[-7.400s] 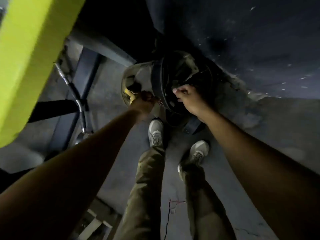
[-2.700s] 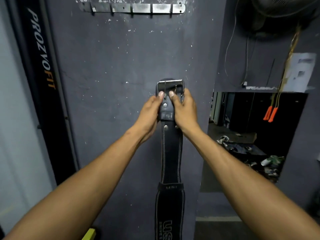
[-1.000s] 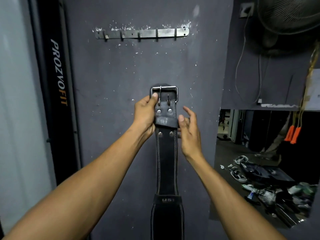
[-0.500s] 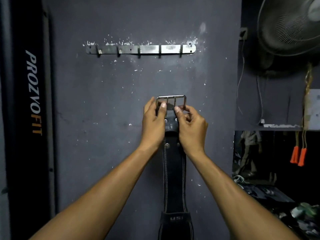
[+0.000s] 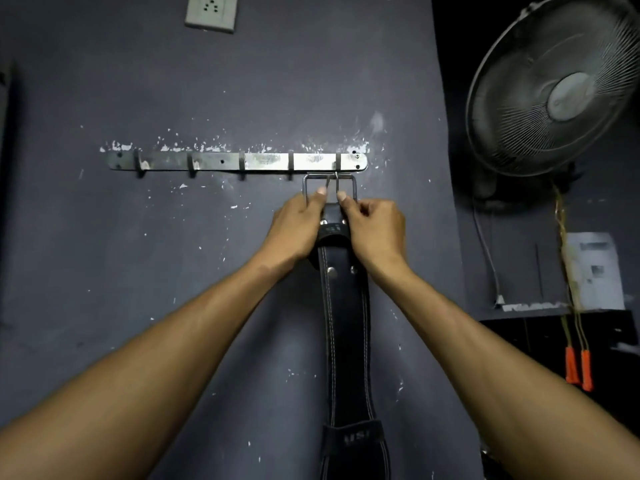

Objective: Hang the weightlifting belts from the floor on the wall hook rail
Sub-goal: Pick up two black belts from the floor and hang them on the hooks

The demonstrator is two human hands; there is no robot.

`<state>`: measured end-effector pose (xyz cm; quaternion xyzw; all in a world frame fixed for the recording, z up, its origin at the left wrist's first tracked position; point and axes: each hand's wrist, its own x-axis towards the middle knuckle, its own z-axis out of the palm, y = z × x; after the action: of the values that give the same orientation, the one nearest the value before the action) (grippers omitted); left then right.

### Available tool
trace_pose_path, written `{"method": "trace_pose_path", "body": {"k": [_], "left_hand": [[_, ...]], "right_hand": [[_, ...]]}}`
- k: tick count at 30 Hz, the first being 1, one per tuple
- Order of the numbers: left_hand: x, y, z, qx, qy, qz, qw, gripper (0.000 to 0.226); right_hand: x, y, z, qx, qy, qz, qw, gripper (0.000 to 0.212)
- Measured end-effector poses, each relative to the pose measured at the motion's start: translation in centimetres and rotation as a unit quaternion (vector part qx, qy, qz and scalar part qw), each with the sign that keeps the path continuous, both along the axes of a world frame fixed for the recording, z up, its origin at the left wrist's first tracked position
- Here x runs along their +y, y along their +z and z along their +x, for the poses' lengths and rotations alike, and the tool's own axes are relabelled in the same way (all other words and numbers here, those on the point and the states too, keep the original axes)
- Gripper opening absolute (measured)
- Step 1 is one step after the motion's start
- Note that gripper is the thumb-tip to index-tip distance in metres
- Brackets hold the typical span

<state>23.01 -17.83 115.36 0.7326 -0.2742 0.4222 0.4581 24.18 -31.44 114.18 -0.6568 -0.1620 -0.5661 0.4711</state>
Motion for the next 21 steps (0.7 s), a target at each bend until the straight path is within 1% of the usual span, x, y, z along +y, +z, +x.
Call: {"method": "trace_pose_path", "body": {"k": [2, 5, 9, 12, 14, 17, 19, 21], "left_hand": [[-0.5, 1.5, 0.8, -0.005, -0.022, 0.018, 1.000, 0.050], [-1.4, 3.8, 1.9, -0.022, 0.016, -0.019, 0.999, 0.047], [-2.6, 7.5, 3.7, 0.020, 0.019, -0.039, 0.999, 0.053], [-3.4, 8.9, 4.6, 0.061, 0.032, -0.038, 0.997, 0.050], [-3.7, 9.4, 5.2, 0.066, 0.049, -0.027, 0.996, 0.047], [-3.7, 8.8, 6.0, 0.087, 0.069, -0.007, 0.994, 0.043], [-3.5, 7.7, 6.1, 0.090, 0.052, -0.016, 0.995, 0.048], [-3.1, 6.4, 6.2, 0.055, 0.053, -0.033, 0.996, 0.056]], "right_hand": [[-0.7, 2.1, 1.0, -0.003, -0.004, 0.008, 1.000, 0.067], [-1.4, 4.8, 2.2, -0.013, -0.021, 0.004, 1.000, 0.069], [-2.3, 7.4, 3.6, -0.006, -0.043, 0.001, 0.999, 0.068], [-3.0, 9.1, 4.7, 0.029, -0.062, -0.004, 0.998, 0.057], [-3.2, 9.6, 5.4, 0.065, -0.061, -0.011, 0.996, 0.047], [-3.7, 9.0, 5.8, 0.090, -0.056, -0.030, 0.994, 0.049], [-3.9, 8.2, 5.8, 0.097, -0.052, -0.040, 0.993, 0.052], [-3.8, 7.6, 5.6, 0.096, -0.030, -0.039, 0.994, 0.051]]}}
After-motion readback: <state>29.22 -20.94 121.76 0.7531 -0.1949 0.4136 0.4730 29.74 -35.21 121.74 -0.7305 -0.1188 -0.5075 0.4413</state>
